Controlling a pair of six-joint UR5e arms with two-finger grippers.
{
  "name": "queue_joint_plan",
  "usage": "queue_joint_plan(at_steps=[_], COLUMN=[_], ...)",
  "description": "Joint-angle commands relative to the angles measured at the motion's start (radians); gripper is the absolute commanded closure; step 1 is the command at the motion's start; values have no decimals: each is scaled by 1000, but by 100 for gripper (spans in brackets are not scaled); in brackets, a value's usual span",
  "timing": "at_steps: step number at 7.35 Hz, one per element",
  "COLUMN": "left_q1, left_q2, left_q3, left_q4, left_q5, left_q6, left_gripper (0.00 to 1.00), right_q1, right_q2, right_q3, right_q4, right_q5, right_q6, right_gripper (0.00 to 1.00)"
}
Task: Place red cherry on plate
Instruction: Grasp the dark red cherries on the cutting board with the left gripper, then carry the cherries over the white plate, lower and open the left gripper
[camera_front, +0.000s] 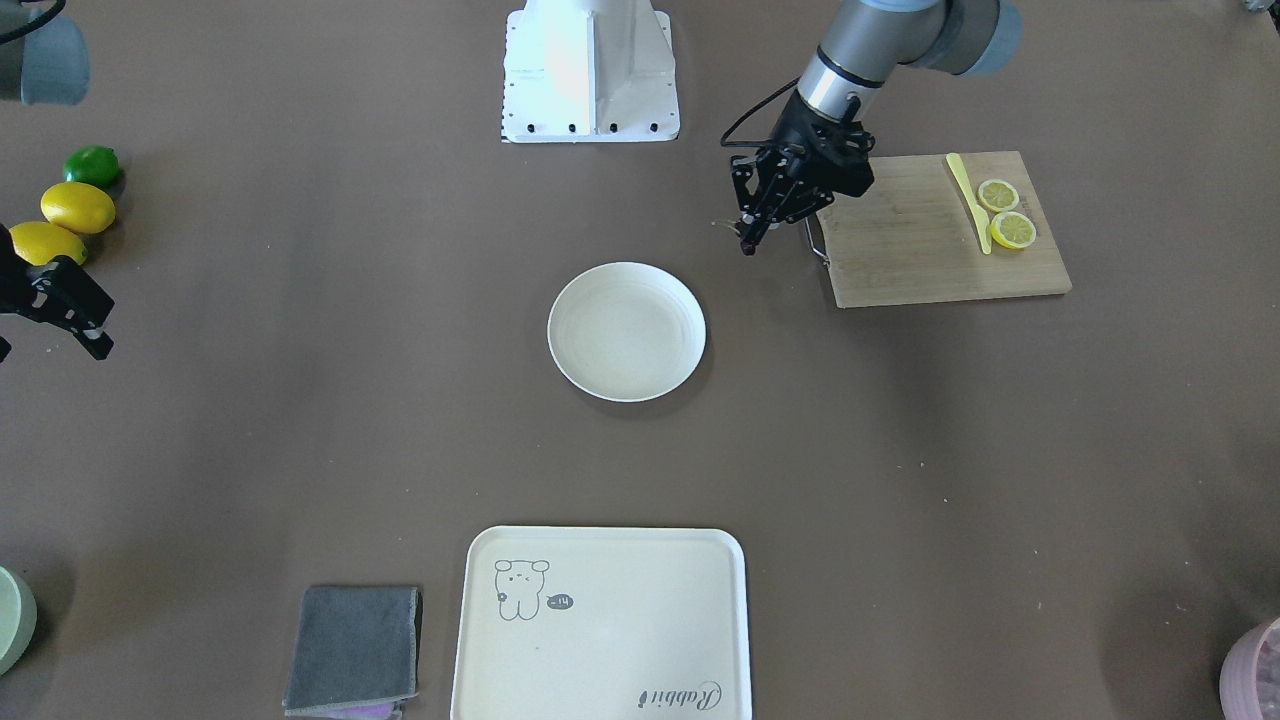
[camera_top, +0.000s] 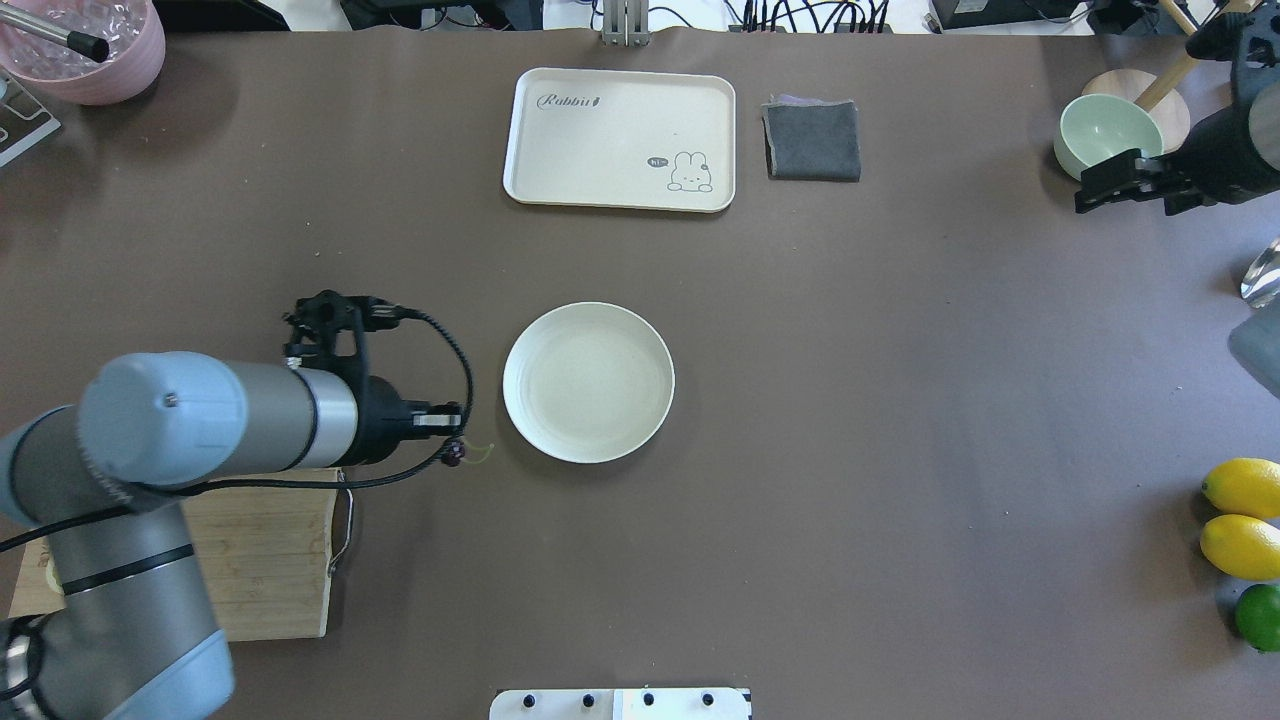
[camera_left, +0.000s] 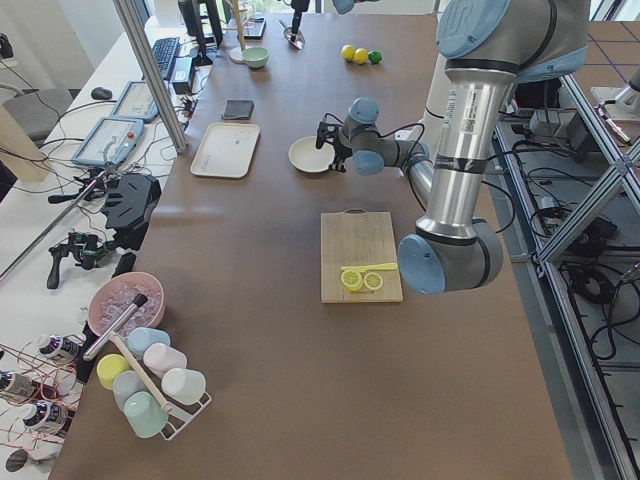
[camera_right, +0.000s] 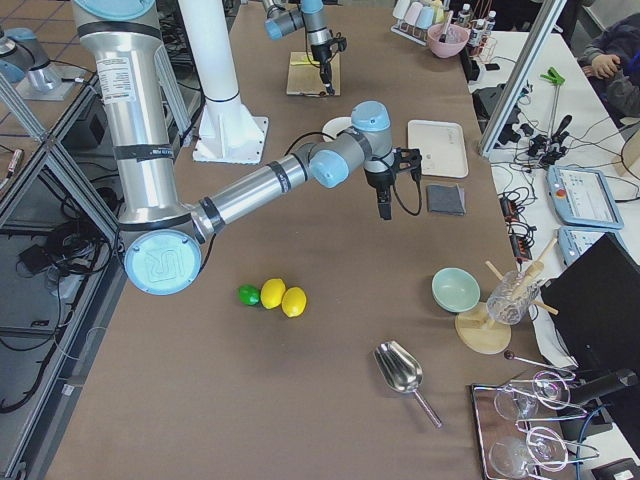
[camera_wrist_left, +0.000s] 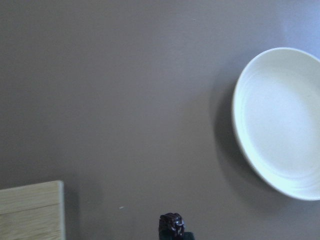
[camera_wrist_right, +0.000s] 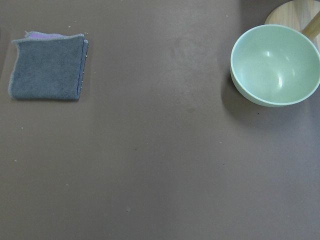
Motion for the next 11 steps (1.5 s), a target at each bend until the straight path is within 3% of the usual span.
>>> queue_joint_plan(at_steps=[1, 3, 4, 6, 8, 9, 10, 11], left_q1=[4, 2, 2, 1, -15, -19, -63, -152], left_q2=[-211, -256, -253, -254, -245, -243, -243, -243], left_q3=[164, 232, 232, 223, 222, 222, 206, 146], left_q4=[42, 41, 42, 42, 45, 50, 143, 298], left_q5=[31, 71, 80, 86, 83, 82, 33, -80], left_q6=[-61, -64, -61, -59, -52, -50, -30, 84], left_gripper=[100, 100, 3, 2, 2, 2, 2, 2], right_q1=[99, 165, 205, 325, 422, 440, 446, 446], right_q2=[-53, -110, -143, -173, -170, -228, -245, -260], right_q3=[-6, -18, -29, -58, -67, -86, -127, -161], right_q4=[-9, -12, -12, -62, -246, -259, -274, -260], right_q5=[89, 104, 114, 114, 97, 65, 37, 31], right_q6=[-179, -328, -417, -636, -915, -922, -925, -927], right_gripper=[0, 0, 0, 0, 0, 0, 0, 0])
